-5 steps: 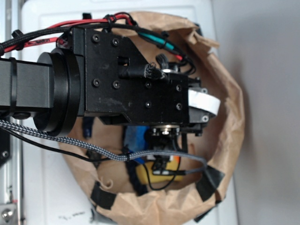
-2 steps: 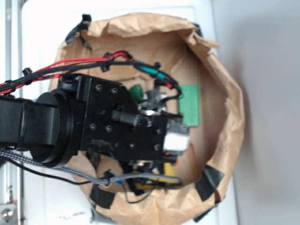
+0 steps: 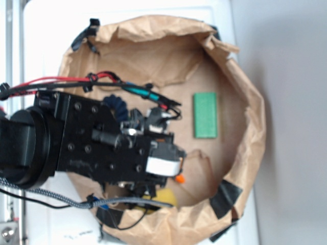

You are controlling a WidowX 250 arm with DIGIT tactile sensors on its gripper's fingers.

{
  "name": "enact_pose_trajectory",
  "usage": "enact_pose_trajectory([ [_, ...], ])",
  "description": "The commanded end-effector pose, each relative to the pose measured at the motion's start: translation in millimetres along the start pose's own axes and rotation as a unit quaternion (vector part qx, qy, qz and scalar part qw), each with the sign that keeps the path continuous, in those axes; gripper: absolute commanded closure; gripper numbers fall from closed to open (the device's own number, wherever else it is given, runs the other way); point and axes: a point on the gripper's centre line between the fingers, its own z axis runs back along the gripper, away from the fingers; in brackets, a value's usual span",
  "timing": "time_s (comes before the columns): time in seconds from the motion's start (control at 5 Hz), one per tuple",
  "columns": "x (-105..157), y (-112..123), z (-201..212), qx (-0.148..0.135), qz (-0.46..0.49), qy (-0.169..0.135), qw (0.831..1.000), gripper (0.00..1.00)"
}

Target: Grab the carrot.

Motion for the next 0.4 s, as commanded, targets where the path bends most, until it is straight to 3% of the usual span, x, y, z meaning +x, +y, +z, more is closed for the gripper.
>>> enact_pose_trajectory([
  [0.0,-6.0,-18.2,-8.9,0.024,-0.014,0.007,1.0,1.0],
  [0.2,-4.7,-18.7,-8.0,0.033,-0.009,0.005,0.999,1.0],
])
